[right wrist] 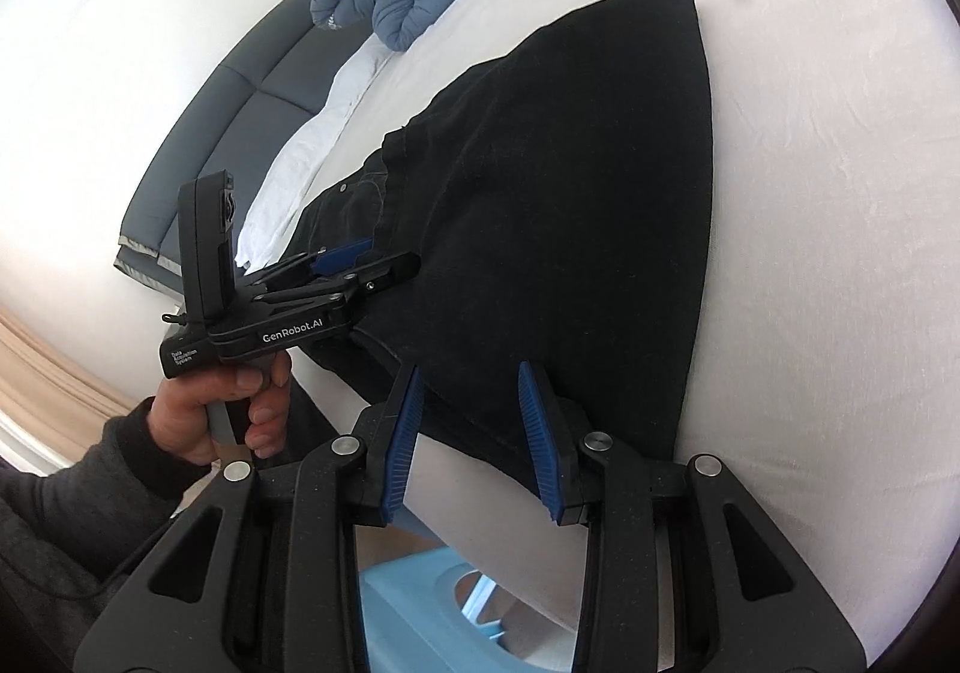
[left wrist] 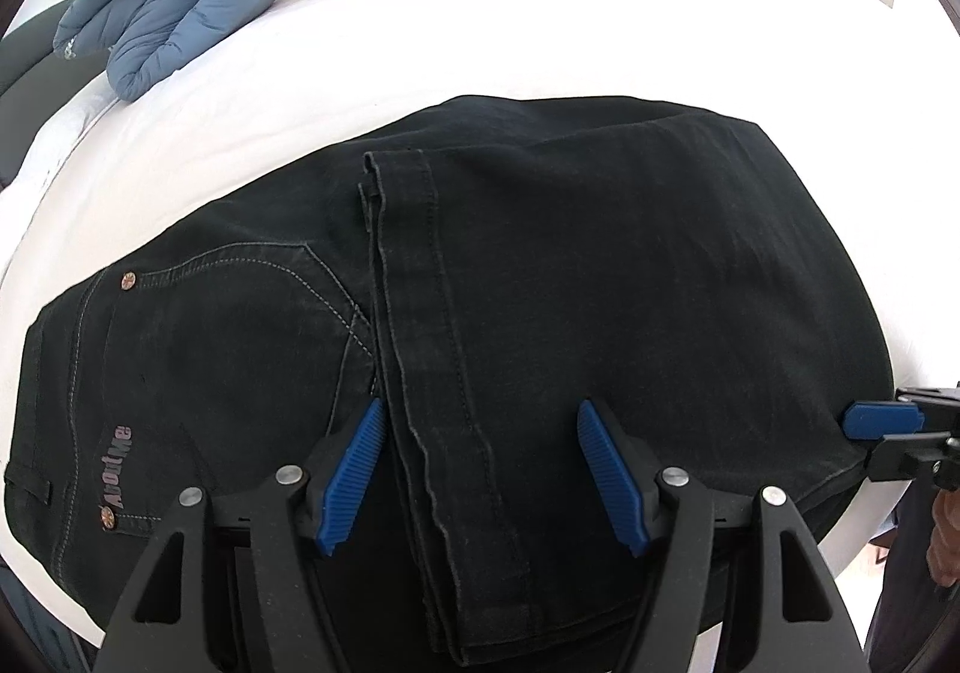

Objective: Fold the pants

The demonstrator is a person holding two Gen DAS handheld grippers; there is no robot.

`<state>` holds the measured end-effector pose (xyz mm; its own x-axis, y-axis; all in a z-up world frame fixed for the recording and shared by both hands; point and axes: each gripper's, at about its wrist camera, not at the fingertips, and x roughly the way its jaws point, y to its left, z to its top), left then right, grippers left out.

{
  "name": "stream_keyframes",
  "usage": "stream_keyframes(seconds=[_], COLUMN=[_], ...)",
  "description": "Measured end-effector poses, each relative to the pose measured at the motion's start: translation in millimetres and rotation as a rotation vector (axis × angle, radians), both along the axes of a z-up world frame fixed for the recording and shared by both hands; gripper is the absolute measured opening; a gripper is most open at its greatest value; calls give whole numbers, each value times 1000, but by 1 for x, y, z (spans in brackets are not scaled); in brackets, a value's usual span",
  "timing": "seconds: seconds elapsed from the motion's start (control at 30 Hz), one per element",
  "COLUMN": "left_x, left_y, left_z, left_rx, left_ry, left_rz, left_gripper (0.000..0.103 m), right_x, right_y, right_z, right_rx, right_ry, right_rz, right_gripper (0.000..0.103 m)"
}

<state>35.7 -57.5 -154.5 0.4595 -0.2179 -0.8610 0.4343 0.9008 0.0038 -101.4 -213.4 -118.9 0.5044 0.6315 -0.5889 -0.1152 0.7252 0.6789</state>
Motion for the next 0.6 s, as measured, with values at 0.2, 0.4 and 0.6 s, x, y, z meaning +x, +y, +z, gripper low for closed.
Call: stream_keyframes(seconds=[0.2, 0.4, 0.6], left_x=[-3, -41, -59], left_y=[18, 117, 259], left_z=[8, 51, 34], left_rx=[-98, -420, -626], left_ry=[11, -88, -90], left_rz=[64, 360, 740], left_gripper=[72, 85, 92], right_x=[-4, -3, -3], right_y=[9, 18, 22], right_z=[3, 3, 3], right_rx=[-34, -55, -69], right_ry=[-24, -33, -47], right_rz=[-62, -94, -107], right_gripper=[32, 32, 32])
